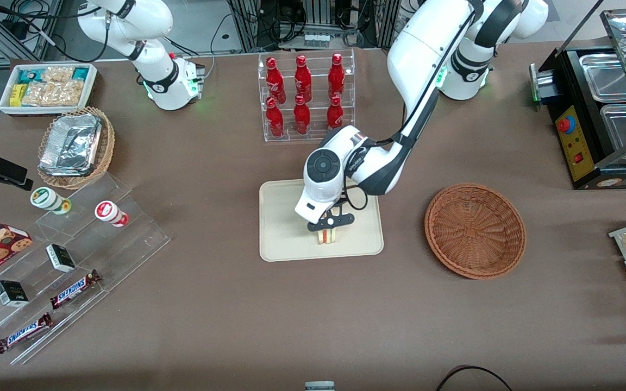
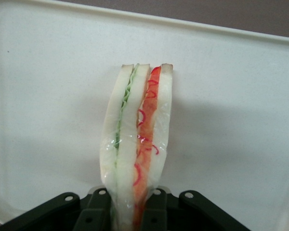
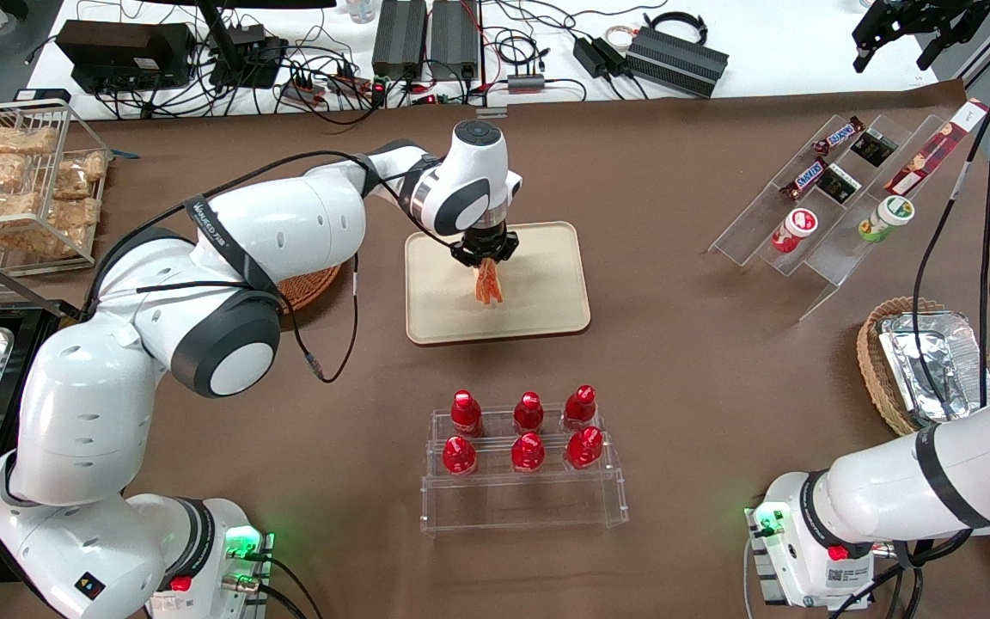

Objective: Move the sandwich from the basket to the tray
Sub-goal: 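Lower the sandwich onto the tray and open the left gripper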

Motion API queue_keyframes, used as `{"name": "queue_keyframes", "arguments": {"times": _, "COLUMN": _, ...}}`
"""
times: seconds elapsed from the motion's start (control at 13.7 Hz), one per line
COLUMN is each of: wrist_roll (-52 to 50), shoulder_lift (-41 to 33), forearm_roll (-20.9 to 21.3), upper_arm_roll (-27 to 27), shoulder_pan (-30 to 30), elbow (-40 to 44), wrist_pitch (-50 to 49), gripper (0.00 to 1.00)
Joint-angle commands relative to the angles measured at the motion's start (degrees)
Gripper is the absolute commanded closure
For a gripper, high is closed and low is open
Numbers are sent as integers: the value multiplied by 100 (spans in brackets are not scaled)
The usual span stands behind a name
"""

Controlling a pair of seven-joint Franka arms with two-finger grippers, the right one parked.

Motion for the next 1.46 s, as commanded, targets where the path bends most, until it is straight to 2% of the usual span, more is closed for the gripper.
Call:
{"name": "queue_keyframes", "arguments": {"times": 0.0, "wrist_roll": -364, "shoulder_lift": 99, "forearm_roll": 64, "upper_arm_roll": 97, "shoulder_pan": -231, "elbow": 160, "wrist_pitch": -127, "gripper": 100}}
{"name": "queue_keyframes", "arguments": {"times": 0.15, "wrist_roll": -373, "shoulder_lift": 125, "forearm_roll": 64, "upper_arm_roll": 105, "shoulder_pan": -240, "elbow": 160, "wrist_pitch": -118, "gripper": 100}}
{"name": "queue_keyframes", "arguments": {"times": 0.22, "wrist_roll": -373, "shoulder_lift": 126, "forearm_roll": 55, "upper_arm_roll": 105, "shoulder_pan": -232, "elbow": 160, "wrist_pitch": -110, "gripper": 79}}
{"name": "queue_keyframes", "arguments": {"times": 0.29, "wrist_roll": -364, "shoulder_lift": 134, "forearm_roll": 55, "upper_arm_roll": 105, "shoulder_pan": -231, "elbow": 160, "wrist_pitch": -101, "gripper": 25}}
{"name": "queue_keyframes", "arguments": {"times": 0.37, "wrist_roll": -356, "shoulder_lift": 134, "forearm_roll": 73, "upper_arm_roll": 105, "shoulder_pan": -231, "elbow": 160, "wrist_pitch": -101, "gripper": 0}}
{"name": "queue_keyframes", "arguments": {"times": 0.73, "wrist_roll": -364, "shoulder_lift": -146, "forearm_roll": 240, "upper_arm_roll": 141, "shoulder_pan": -240, "elbow": 204, "wrist_pitch": -197, "gripper": 0}}
{"name": "queue_keyframes", "arguments": {"times": 1.1, "wrist_roll": -285, "shoulder_lift": -357, "forearm_roll": 213, "upper_arm_roll": 263, "shoulder_pan": -188, "elbow": 1090, "wrist_pitch": -1514, "gripper": 0}}
{"name": "queue_keyframes", "arguments": {"times": 1.39, "wrist_roll": -93, "shoulder_lift": -735, "forearm_roll": 240, "upper_arm_roll": 281, "shoulder_pan": 59, "elbow": 1030, "wrist_pitch": -1682, "gripper": 0}}
